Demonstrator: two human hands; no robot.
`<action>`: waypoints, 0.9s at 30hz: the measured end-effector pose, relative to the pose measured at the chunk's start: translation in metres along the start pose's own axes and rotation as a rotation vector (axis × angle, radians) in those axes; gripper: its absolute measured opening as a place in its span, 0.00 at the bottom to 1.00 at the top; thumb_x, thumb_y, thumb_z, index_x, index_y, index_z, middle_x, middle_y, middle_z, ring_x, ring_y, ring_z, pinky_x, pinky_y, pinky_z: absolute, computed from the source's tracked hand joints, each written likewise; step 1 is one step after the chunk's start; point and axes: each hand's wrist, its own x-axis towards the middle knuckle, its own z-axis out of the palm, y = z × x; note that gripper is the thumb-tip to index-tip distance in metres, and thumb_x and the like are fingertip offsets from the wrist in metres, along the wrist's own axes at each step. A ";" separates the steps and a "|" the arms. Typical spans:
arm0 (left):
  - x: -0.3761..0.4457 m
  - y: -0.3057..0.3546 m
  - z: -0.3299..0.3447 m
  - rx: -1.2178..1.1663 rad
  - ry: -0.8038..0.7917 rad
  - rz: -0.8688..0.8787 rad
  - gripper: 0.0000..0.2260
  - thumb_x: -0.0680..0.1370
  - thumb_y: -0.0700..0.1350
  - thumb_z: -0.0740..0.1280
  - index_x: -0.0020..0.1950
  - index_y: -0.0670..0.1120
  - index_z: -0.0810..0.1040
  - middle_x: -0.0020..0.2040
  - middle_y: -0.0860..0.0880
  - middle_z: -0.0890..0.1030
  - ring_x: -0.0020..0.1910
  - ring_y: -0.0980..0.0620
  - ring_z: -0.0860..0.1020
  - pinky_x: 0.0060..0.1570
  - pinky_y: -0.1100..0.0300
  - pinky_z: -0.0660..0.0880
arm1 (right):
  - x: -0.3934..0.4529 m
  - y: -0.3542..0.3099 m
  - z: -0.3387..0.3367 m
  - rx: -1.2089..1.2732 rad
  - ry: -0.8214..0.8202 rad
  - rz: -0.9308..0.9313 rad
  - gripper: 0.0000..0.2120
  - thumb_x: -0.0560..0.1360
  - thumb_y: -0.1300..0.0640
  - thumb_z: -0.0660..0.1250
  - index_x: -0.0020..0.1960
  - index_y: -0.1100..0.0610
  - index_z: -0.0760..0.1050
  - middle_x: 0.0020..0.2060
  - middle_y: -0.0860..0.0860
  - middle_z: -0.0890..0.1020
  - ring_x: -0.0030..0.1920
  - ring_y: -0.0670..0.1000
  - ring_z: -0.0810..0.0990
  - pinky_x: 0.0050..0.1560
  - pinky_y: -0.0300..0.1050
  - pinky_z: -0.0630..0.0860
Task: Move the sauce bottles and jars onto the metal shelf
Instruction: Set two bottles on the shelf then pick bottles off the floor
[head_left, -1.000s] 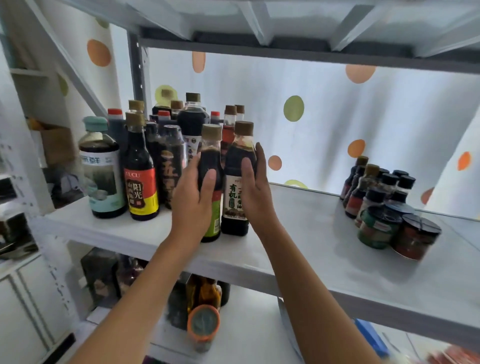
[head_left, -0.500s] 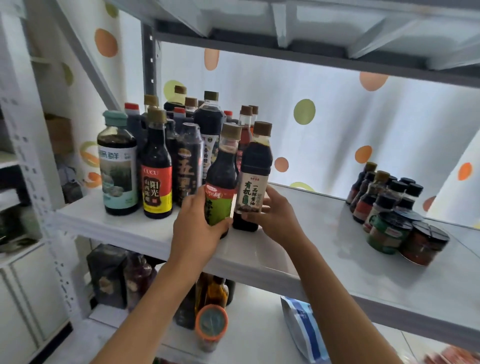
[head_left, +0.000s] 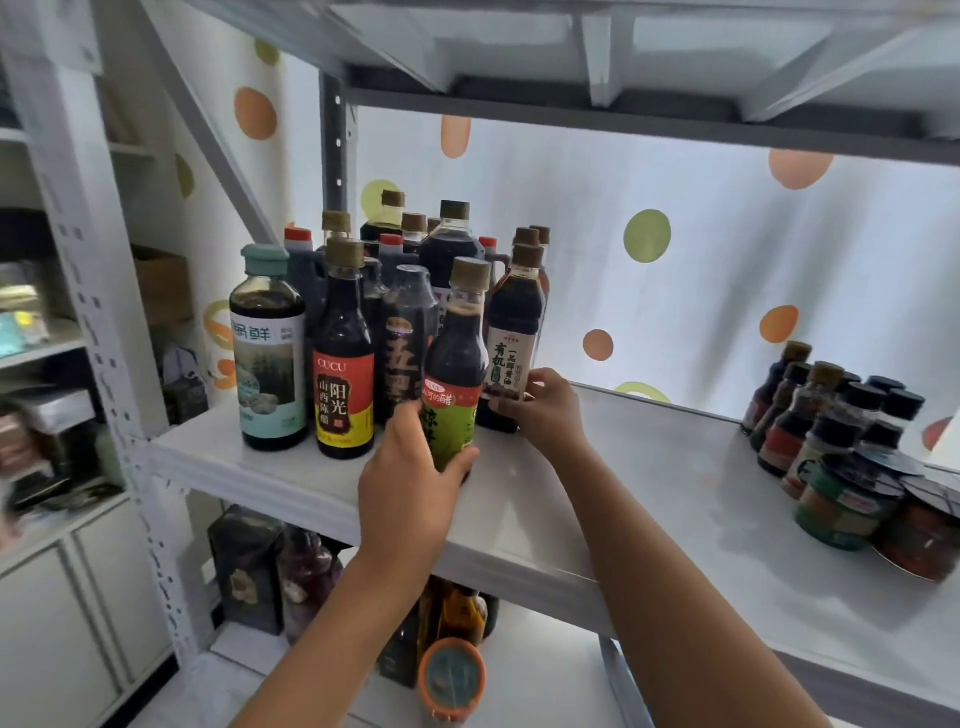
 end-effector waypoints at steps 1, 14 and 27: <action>0.001 -0.001 0.000 0.018 0.001 0.003 0.28 0.70 0.55 0.75 0.63 0.47 0.67 0.57 0.49 0.77 0.52 0.48 0.78 0.46 0.54 0.76 | 0.002 0.003 0.002 0.019 0.010 -0.016 0.21 0.65 0.60 0.81 0.52 0.54 0.74 0.53 0.54 0.84 0.51 0.52 0.84 0.51 0.54 0.83; 0.005 -0.006 0.001 -0.136 -0.127 -0.118 0.26 0.70 0.50 0.76 0.62 0.54 0.66 0.59 0.55 0.74 0.58 0.53 0.76 0.57 0.55 0.76 | 0.007 0.012 0.013 -0.052 0.070 0.030 0.20 0.67 0.50 0.79 0.52 0.55 0.74 0.45 0.49 0.82 0.46 0.49 0.80 0.42 0.42 0.74; 0.043 0.018 0.041 0.056 -0.160 -0.047 0.27 0.72 0.46 0.75 0.64 0.42 0.65 0.57 0.42 0.78 0.55 0.40 0.77 0.50 0.51 0.74 | 0.007 0.020 0.008 0.038 0.023 0.048 0.16 0.67 0.63 0.75 0.53 0.57 0.78 0.45 0.50 0.83 0.47 0.50 0.82 0.49 0.43 0.77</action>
